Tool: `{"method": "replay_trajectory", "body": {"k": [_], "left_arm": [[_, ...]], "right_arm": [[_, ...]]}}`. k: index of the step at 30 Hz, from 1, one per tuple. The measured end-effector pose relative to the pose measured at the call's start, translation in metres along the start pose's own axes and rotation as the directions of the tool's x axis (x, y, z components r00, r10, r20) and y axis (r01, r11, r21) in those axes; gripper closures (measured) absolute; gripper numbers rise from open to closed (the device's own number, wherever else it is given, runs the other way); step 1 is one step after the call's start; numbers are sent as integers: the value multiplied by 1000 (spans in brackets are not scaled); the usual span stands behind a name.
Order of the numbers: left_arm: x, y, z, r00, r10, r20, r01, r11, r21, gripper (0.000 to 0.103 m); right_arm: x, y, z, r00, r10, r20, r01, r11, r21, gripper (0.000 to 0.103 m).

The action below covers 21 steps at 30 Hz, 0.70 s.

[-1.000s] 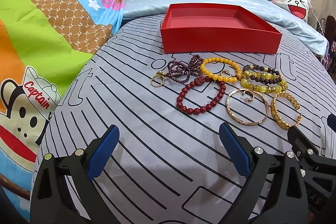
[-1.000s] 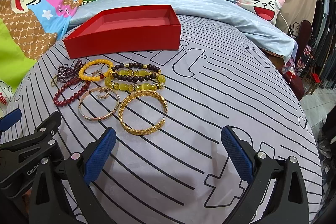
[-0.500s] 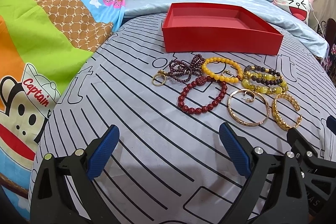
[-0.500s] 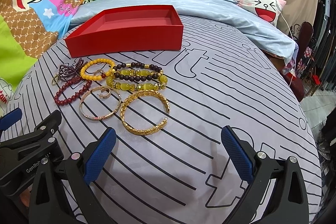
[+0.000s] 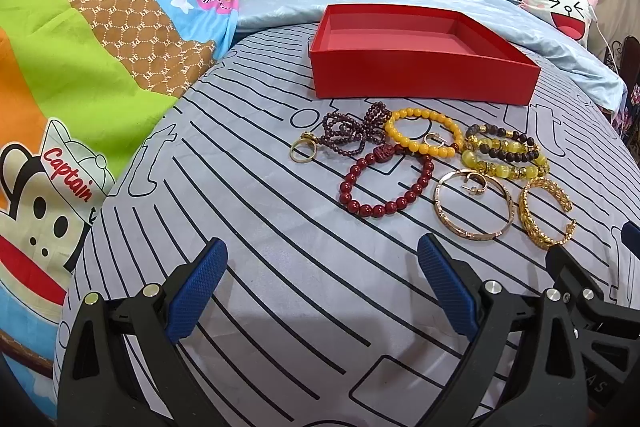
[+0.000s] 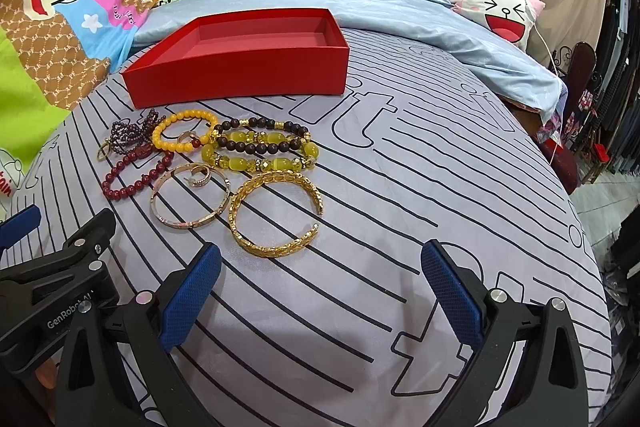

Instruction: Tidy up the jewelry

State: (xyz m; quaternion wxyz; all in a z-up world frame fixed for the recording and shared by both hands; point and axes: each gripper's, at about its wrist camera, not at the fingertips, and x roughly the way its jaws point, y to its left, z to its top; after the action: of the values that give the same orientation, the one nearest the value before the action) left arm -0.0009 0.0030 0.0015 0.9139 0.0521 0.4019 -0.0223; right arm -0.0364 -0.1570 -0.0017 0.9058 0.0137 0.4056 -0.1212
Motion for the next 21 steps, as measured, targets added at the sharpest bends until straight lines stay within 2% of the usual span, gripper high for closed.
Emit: {"method": "replay_trajectory", "body": {"k": [21], "left_arm": [[-1,-1,-1,1000,5,2,-5,1000,2,12]], "right_arm": [[0,0,0,1000,0,-2,0,1000,-1,6]]}}
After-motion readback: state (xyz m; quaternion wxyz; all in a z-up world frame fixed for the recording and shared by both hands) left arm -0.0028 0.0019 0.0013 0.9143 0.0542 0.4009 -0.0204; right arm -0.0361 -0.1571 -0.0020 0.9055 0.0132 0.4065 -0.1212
